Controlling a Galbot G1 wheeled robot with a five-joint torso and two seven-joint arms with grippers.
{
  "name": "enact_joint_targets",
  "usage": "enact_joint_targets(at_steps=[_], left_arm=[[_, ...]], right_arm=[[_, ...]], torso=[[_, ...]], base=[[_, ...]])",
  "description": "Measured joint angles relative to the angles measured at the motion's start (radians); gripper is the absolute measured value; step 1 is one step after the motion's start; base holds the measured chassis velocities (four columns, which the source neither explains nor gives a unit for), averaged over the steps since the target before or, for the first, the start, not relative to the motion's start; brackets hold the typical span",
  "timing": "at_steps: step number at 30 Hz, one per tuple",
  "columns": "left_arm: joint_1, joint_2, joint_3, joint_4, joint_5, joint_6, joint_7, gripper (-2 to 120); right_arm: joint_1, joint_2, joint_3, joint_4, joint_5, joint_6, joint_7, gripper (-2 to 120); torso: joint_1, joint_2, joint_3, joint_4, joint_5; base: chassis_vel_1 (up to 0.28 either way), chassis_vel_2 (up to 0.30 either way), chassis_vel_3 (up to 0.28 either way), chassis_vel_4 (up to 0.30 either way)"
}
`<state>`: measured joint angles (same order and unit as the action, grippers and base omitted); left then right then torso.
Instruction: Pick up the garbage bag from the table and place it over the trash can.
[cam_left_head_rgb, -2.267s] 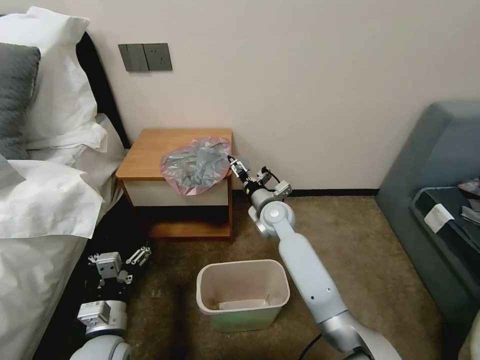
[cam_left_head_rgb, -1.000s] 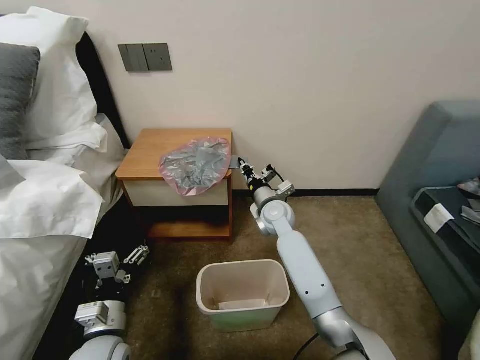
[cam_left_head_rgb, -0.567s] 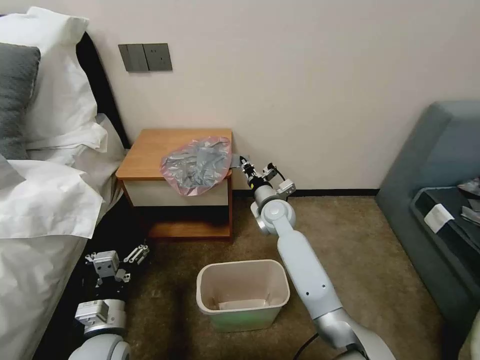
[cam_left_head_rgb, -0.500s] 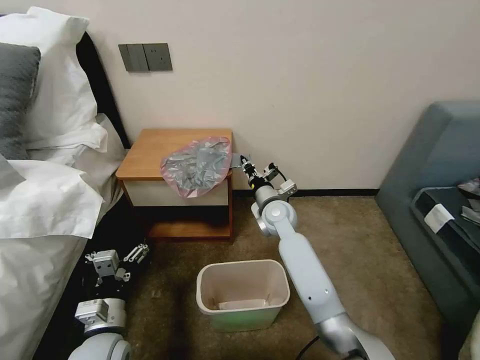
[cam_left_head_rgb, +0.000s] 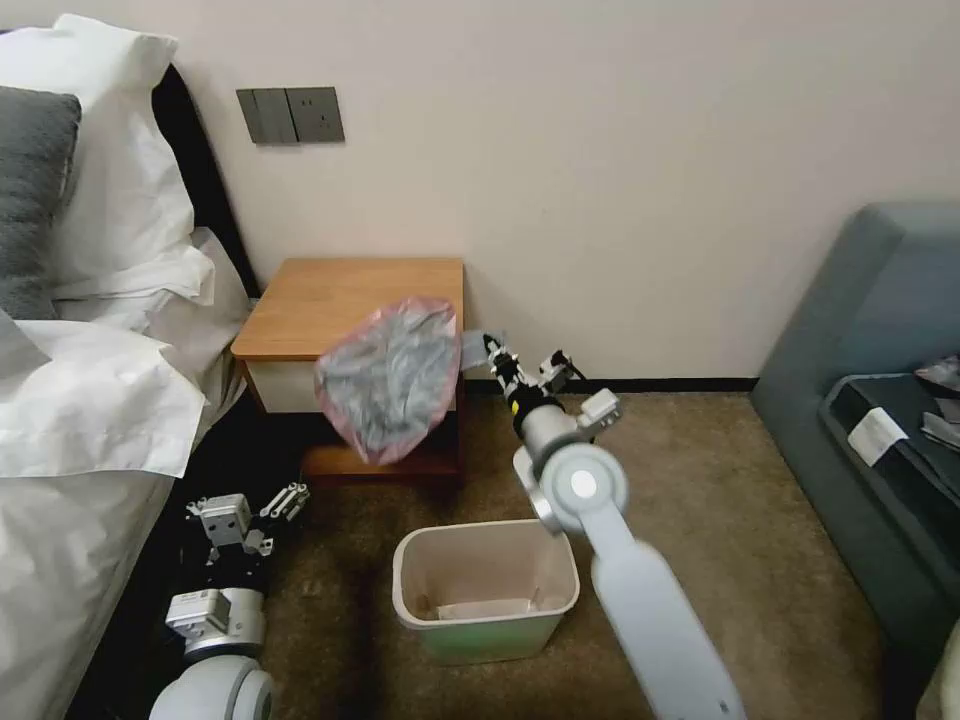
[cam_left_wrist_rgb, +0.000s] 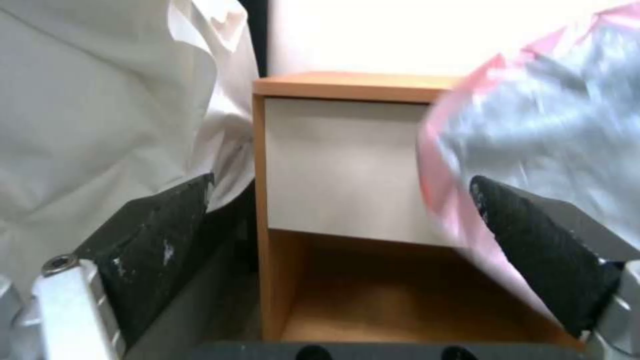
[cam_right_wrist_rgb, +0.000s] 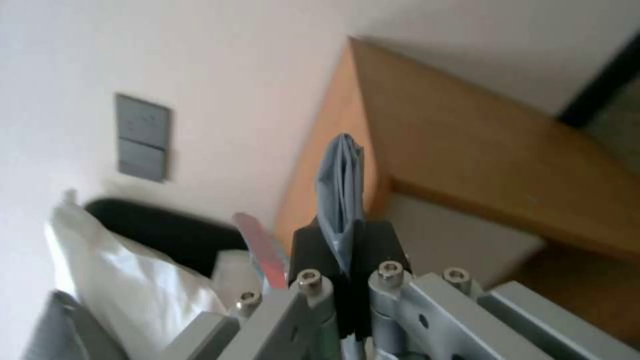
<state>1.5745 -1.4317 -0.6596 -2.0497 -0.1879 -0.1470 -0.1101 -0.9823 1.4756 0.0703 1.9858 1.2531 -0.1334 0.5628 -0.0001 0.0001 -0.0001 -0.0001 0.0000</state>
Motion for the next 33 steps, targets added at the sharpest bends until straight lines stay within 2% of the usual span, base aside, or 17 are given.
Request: enact_joint_targets(at_steps=[4, 11, 29, 33], left_arm=[[-0.006, 0.004, -0.005, -0.003, -0.011, -0.001, -0.001, 99], [0.006, 0.012, -0.015, -0.015, -0.017, -0.001, -0.003, 99], [0.012, 0.003, -0.013, -0.026, -0.013, -0.009, -0.004, 99], [0.011, 0.003, -0.006, -0.026, -0.010, -0.009, -0.004, 99]], right_arm=[[-0.094, -0.025, -0.073, 0.080, -0.060, -0.045, 0.158, 0], [-0.244, -0.085, -0.157, 0.133, -0.159, -0.083, 0.290, 0], [-0.356, -0.172, -0.156, 0.244, -0.199, -0.153, 0.335, -1], [-0.368, -0.178, -0.151, 0.250, -0.200, -0.178, 0.345, 10]], torso=[[0.000, 0.000, 0.000, 0.0000, 0.0001], [0.000, 0.000, 0.000, 0.0000, 0.0000], [0.000, 0.000, 0.000, 0.0001, 0.0000], [0.000, 0.000, 0.000, 0.0001, 0.0000]], base=[[0.000, 0.000, 0.000, 0.000], [0.000, 0.000, 0.000, 0.000], [0.000, 0.000, 0.000, 0.000], [0.000, 0.000, 0.000, 0.000]])
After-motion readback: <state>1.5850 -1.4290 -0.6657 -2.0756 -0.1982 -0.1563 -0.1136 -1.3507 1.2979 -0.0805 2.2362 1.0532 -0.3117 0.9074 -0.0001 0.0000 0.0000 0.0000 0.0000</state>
